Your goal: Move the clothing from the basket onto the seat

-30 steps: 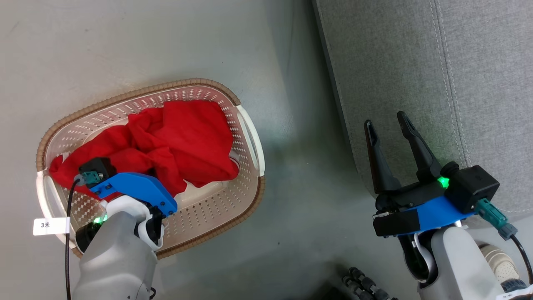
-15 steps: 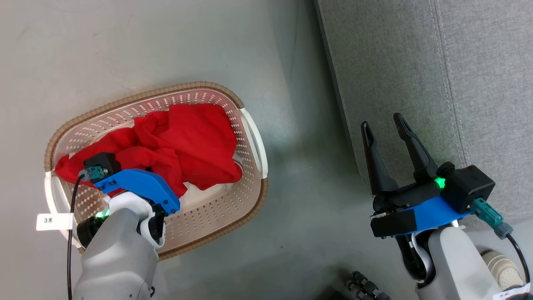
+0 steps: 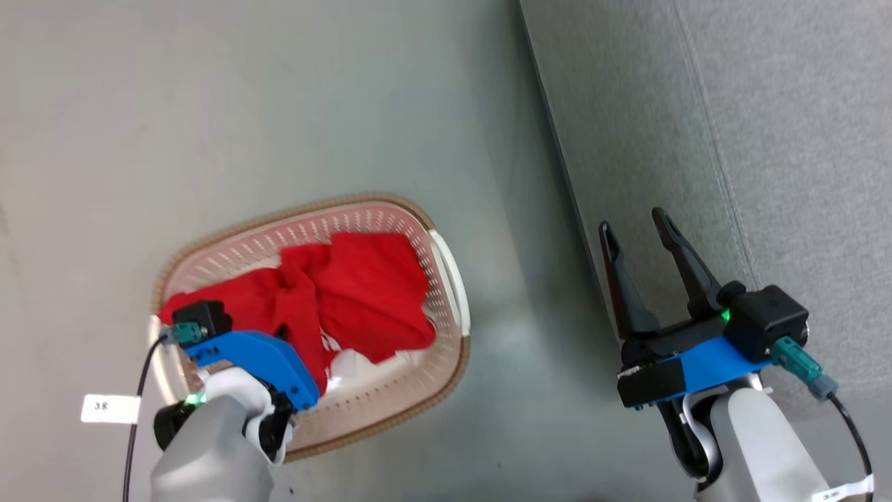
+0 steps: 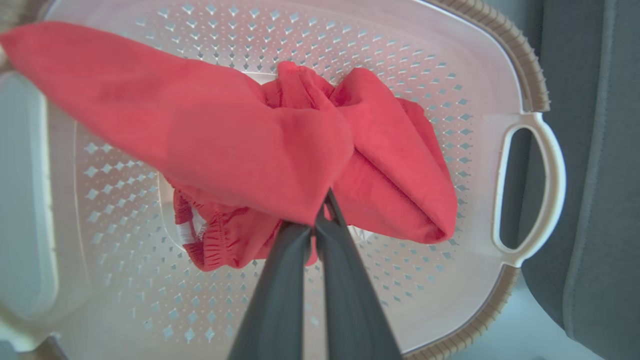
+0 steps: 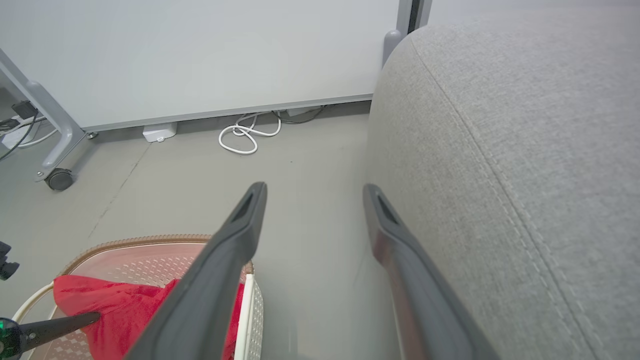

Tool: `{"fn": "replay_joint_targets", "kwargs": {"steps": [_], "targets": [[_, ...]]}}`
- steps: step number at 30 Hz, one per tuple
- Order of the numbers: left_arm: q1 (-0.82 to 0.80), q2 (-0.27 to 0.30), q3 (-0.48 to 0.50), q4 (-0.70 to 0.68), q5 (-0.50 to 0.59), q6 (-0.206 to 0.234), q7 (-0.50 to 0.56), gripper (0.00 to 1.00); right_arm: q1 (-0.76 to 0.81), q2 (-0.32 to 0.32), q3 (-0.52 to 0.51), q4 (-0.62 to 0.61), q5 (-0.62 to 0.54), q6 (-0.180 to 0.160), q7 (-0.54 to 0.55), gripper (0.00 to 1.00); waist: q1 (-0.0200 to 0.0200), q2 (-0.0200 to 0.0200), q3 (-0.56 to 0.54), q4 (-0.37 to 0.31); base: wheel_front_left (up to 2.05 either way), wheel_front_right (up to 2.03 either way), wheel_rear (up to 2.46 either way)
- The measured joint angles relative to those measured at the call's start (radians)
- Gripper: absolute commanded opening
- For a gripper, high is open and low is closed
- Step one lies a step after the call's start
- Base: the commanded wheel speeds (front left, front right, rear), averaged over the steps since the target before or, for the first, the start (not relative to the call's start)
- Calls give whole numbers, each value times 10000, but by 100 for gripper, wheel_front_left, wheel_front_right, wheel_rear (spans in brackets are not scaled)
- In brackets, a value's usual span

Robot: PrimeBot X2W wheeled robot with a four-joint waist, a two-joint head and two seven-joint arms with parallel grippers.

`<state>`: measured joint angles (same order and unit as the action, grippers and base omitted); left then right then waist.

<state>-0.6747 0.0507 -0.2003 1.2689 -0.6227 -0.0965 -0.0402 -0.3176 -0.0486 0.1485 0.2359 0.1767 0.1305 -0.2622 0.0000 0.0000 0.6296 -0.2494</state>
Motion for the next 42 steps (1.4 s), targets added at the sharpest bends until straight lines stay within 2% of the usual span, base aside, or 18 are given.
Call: {"fn": "replay_joint_targets", "kwargs": {"steps": [5,6,21,31,42], "targets": [[515,0,-890,-487,-518,-198,75,0,201,2,-132,278,-201,0,-2,100,-1,0,-974,371,0,0,0],[686,4,-1333,-779,-698,-249,84,0,320,2,-148,376,-286,0,-4,100,0,0,-1385,538,0,0,0],[1534,-6,-3944,-3463,-2506,-324,-33,0,1162,2,-520,740,-585,0,161,100,-3,1,-3996,1710,0,0,0],[639,-10,-5037,-4564,-2886,-324,-140,0,1588,2,-523,554,-616,0,520,100,-2,1,-5110,2156,0,0,0],[-848,-6,-5733,-5145,-2924,-324,-221,0,1816,2,-267,384,-610,0,755,100,-1,1,-5530,2012,0,0,0]]}}
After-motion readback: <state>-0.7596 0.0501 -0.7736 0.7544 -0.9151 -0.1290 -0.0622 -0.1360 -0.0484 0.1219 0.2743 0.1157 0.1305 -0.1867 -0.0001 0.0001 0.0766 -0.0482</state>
